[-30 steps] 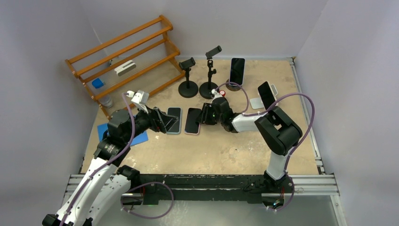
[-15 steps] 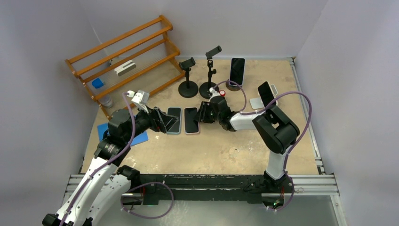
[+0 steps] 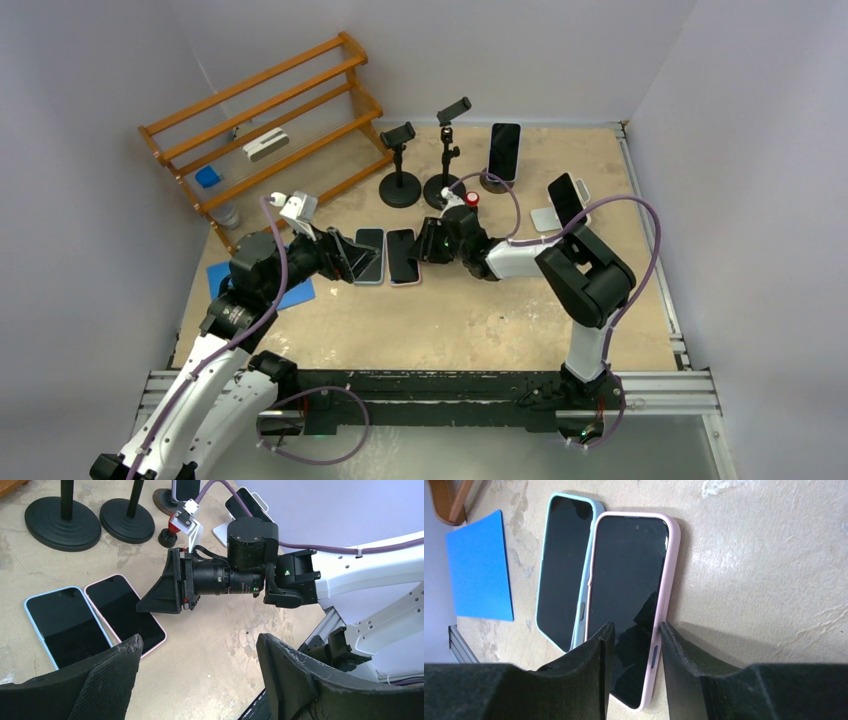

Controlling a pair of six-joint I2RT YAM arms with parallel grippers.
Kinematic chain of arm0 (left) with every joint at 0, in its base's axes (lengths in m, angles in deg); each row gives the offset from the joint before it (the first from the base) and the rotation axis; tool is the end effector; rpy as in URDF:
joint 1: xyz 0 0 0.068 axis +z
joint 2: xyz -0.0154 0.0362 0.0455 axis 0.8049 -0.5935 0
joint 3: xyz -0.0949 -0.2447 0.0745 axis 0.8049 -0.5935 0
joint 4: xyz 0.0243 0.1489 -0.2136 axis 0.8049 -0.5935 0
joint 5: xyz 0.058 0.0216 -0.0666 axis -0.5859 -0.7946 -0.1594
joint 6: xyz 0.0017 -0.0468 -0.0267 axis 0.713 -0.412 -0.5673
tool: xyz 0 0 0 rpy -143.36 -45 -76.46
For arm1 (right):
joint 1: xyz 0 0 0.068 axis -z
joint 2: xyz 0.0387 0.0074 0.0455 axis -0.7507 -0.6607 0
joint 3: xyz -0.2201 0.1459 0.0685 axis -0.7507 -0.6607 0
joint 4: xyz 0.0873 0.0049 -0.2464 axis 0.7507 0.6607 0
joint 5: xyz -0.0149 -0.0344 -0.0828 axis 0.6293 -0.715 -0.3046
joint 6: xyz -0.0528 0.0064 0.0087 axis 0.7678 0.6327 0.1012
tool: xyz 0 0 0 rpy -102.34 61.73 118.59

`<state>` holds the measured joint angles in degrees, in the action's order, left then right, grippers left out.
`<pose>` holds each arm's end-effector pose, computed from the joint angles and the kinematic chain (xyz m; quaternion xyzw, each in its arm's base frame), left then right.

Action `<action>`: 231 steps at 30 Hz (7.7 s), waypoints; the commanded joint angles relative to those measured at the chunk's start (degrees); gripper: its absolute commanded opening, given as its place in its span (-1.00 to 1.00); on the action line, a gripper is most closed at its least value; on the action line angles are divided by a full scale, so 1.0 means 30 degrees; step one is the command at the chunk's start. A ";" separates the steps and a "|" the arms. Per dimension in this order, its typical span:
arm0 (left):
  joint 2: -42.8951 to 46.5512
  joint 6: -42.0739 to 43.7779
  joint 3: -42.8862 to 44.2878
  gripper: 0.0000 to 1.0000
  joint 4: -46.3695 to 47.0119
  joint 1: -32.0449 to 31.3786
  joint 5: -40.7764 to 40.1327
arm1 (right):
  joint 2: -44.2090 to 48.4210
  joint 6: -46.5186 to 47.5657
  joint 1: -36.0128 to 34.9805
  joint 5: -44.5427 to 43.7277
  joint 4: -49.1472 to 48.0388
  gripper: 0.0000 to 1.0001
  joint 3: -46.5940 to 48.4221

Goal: Remove the phone from the phone stand
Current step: Place the phone at the center of the board, then remove the phone from the phone stand.

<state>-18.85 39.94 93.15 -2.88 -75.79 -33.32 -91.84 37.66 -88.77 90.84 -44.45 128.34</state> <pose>0.1359 -0.0696 0.3199 0.0673 0.7559 -0.4096 0.5063 0.2911 0.2509 0.1509 -0.0144 0.8505 0.3840 0.3591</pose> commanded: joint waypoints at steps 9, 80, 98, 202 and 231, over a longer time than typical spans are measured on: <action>0.0058 0.0086 0.0716 0.64 0.0605 0.0045 0.0355 | 0.1488 -0.0999 -0.0896 0.0156 -0.1506 -0.17 -0.2018; 0.1725 0.0214 0.0657 0.65 0.0702 -0.0922 0.0771 | 1.2332 0.2246 1.6274 -0.7399 -0.2469 0.79 -0.6025; 0.1569 0.0228 0.0627 0.65 0.0751 -0.1127 0.0825 | 0.9932 0.2319 1.6296 -0.6406 -0.3562 0.75 -0.7011; 0.1078 0.0258 0.0692 0.65 0.0661 -0.1629 0.0650 | 2.0128 -0.1298 1.5129 0.0243 0.0929 -1.00 -0.5340; -0.0209 -0.1857 -0.0312 0.72 0.4873 -0.1098 0.3223 | 1.7824 -0.6841 0.2443 0.2729 -1.4343 -1.00 -0.9313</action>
<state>-17.96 38.39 91.79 5.43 -79.46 -25.36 -36.65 22.08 -78.69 98.43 -65.37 100.19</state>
